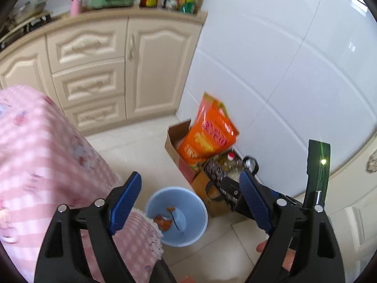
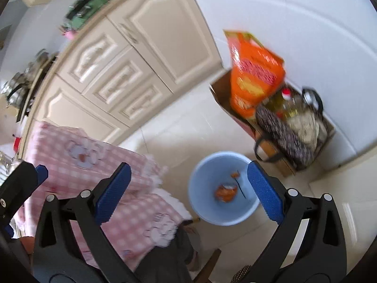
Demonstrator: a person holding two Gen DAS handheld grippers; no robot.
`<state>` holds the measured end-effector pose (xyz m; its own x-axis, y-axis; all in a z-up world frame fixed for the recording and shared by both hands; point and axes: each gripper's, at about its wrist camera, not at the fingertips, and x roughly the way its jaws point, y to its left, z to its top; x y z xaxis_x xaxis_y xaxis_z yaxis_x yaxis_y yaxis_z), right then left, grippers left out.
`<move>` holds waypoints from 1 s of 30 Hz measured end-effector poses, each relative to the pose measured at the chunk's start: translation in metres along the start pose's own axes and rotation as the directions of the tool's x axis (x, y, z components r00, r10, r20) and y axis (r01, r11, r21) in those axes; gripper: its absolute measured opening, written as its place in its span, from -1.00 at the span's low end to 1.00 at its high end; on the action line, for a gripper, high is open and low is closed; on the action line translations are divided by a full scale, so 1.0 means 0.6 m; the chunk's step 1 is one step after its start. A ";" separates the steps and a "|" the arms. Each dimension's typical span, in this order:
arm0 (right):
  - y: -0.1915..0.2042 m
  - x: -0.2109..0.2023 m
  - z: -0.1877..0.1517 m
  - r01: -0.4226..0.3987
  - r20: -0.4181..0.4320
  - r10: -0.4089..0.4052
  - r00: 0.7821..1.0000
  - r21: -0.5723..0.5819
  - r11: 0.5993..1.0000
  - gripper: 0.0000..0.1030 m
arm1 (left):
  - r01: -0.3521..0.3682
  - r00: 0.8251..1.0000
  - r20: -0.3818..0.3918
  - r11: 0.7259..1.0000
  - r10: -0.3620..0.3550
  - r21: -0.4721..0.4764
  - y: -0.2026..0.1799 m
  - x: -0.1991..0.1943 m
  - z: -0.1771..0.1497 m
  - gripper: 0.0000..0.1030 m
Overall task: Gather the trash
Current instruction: 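Move both tools back to the trash on the table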
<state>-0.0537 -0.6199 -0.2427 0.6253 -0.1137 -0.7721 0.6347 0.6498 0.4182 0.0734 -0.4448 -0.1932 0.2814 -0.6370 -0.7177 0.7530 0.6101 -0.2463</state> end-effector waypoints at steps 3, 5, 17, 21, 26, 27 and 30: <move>0.047 -0.033 0.010 -0.029 0.041 0.031 0.999 -0.045 0.999 0.88 | -0.015 0.997 0.079 1.000 0.015 -0.006 0.016 -0.072 0.009 0.73; 0.092 -0.061 0.014 -0.055 0.072 0.061 0.996 -0.088 0.995 0.88 | -0.030 0.992 0.123 0.999 0.032 -0.013 0.027 -0.110 0.011 0.78; 0.322 -0.154 -0.009 -0.181 0.130 0.234 0.964 -0.328 0.927 0.88 | -0.142 0.941 0.292 0.983 0.170 -0.116 0.146 -0.321 -0.017 0.83; 0.385 -0.163 -0.027 -0.213 0.112 0.275 0.955 -0.391 0.896 0.88 | -0.184 0.916 0.328 0.969 0.230 -0.165 0.189 -0.375 -0.034 0.83; 0.472 -0.169 -0.063 -0.266 0.063 0.337 0.939 -0.483 0.834 0.88 | -0.250 0.880 0.352 0.941 0.318 -0.227 0.249 -0.438 -0.059 0.83; 0.487 -0.169 -0.070 -0.280 0.049 0.348 0.936 -0.498 0.821 0.88 | -0.265 0.870 0.357 0.934 0.339 -0.239 0.261 -0.448 -0.063 0.83; 0.532 -0.168 -0.092 -0.297 0.019 0.366 0.930 -0.546 0.783 0.88 | -0.310 0.843 0.363 0.910 0.397 -0.273 0.296 -0.479 -0.084 0.83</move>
<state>0.0609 -0.3597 -0.0576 0.8226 0.1178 -0.5562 0.0632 0.9533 0.2953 0.0961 -0.1298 -0.0638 0.7519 -0.4662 -0.4662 0.4356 0.8821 -0.1796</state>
